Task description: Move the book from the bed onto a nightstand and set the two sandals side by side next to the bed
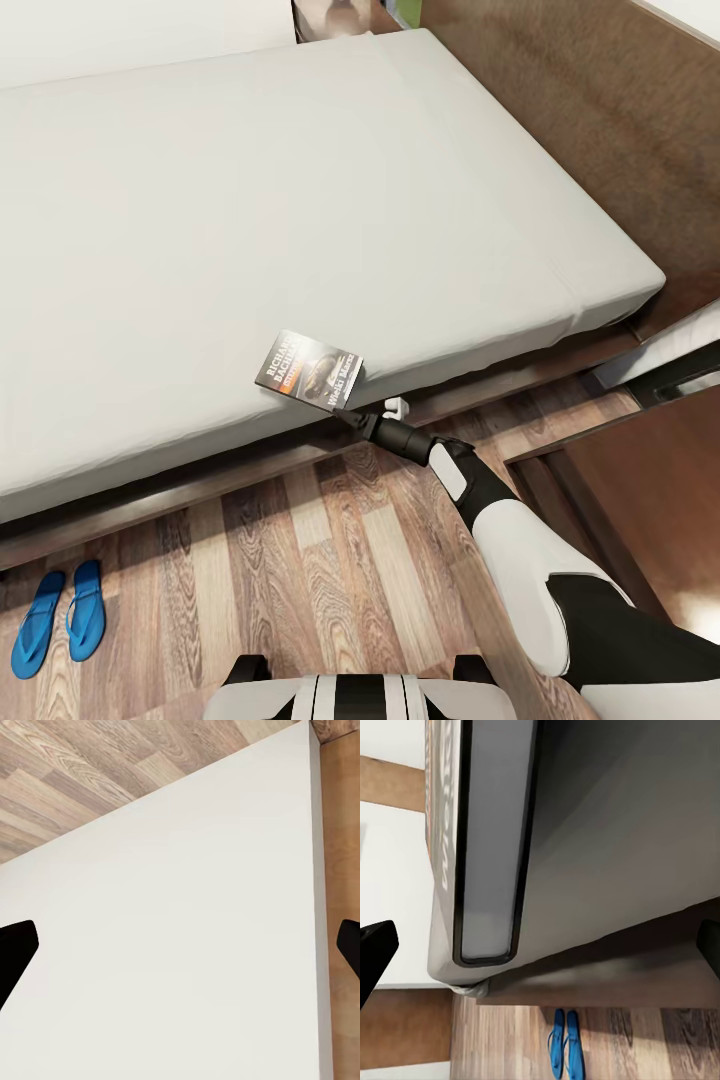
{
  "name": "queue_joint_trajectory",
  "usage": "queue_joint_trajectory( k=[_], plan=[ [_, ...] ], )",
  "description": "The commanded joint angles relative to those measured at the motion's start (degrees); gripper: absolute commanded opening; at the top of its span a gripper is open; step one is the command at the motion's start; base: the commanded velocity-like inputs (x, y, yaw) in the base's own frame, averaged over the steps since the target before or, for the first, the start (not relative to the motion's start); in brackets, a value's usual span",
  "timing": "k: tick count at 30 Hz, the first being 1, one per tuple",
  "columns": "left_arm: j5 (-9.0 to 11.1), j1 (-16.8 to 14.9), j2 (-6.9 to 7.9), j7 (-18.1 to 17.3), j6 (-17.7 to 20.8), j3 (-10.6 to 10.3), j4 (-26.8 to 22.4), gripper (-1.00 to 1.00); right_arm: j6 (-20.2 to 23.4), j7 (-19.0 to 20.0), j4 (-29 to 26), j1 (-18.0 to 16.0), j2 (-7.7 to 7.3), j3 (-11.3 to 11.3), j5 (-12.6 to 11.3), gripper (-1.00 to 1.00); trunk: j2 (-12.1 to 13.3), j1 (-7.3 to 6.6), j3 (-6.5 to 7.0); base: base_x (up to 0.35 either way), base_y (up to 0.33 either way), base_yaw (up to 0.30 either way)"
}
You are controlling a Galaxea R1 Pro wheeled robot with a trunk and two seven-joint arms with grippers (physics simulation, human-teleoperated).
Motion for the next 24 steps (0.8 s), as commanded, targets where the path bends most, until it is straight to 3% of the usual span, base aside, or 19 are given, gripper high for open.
queue_joint_trajectory(
  k=[1, 24],
  plan=[
    [0.6, 0.0, 0.0, 0.1, -0.2, -0.5, 0.0, 1.0, 0.5, 0.2, 0.0, 0.0, 0.06, -0.3, -0.1, 1.0, 0.0, 0.0, -0.02, 0.0, 0.0, 0.0],
    [0.5, 0.0, -0.23, 0.1, -0.2, -0.5, 0.0, 1.0, 0.5, 0.2, -0.1, 0.0, 0.06, 0.2, -0.2, 1.0, 0.0, 0.0, -0.02, 0.0, 0.0, 0.0]
  ],
)
